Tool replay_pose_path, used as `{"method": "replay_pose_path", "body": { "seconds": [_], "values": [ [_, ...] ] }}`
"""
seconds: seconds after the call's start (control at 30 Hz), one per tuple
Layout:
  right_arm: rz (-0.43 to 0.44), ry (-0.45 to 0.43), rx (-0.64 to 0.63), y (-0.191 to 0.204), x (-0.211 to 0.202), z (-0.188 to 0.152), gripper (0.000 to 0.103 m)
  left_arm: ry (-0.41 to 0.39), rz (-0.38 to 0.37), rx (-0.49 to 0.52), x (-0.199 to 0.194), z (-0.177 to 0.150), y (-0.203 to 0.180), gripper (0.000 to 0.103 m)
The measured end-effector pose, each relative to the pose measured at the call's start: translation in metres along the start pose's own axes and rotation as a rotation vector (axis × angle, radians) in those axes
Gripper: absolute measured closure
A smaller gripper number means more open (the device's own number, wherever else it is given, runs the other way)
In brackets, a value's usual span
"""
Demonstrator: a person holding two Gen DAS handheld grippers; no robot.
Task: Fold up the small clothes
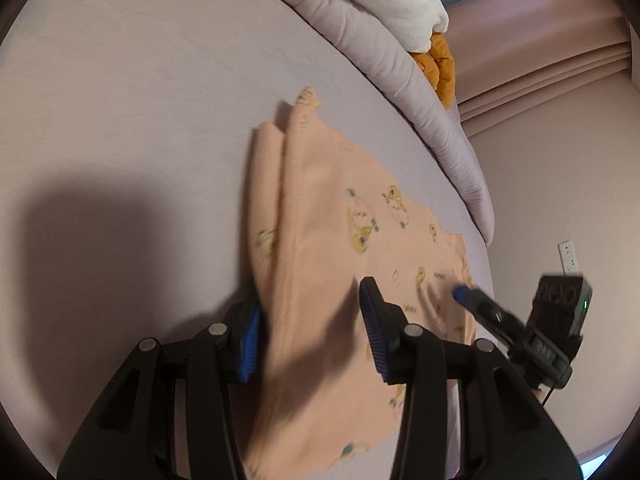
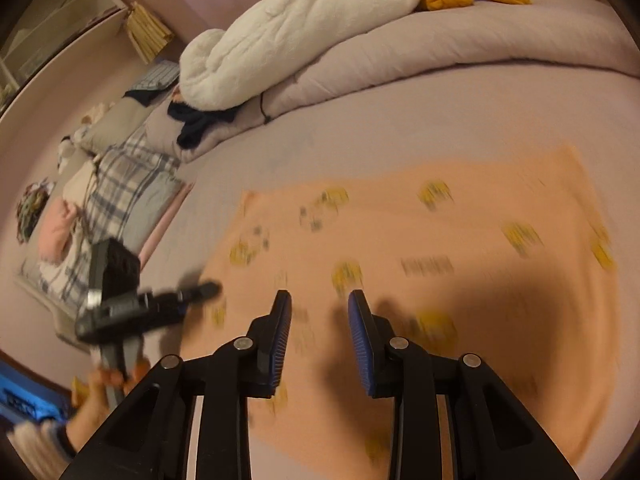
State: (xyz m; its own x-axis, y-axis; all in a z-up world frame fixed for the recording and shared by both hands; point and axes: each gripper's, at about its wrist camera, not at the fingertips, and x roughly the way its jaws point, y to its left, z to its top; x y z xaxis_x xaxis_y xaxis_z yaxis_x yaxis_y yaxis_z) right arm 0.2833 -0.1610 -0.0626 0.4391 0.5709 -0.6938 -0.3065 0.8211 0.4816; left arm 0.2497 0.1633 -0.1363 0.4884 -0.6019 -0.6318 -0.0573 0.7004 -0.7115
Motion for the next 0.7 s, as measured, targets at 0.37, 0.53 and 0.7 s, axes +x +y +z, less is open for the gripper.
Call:
{"method": "replay_pose_path", "body": {
  "seconds": [0.37,0.53,0.7],
  "values": [
    [-0.207,0.044,-0.022,0.013,0.082,0.011,0.091,-0.008,0.091,0.057,0.007,-0.002,-0.004,0.08],
    [-0.183,0.067,-0.009,0.023,0.071,0.009,0.092,0.001,0.094,0.061,0.009,0.0,-0.004,0.08],
    [-0.141,0.086,-0.097,0.042,0.043,-0.016,0.092,0.005,0.096,0.065,0.009,0.002,-0.005,0.08]
  ]
}}
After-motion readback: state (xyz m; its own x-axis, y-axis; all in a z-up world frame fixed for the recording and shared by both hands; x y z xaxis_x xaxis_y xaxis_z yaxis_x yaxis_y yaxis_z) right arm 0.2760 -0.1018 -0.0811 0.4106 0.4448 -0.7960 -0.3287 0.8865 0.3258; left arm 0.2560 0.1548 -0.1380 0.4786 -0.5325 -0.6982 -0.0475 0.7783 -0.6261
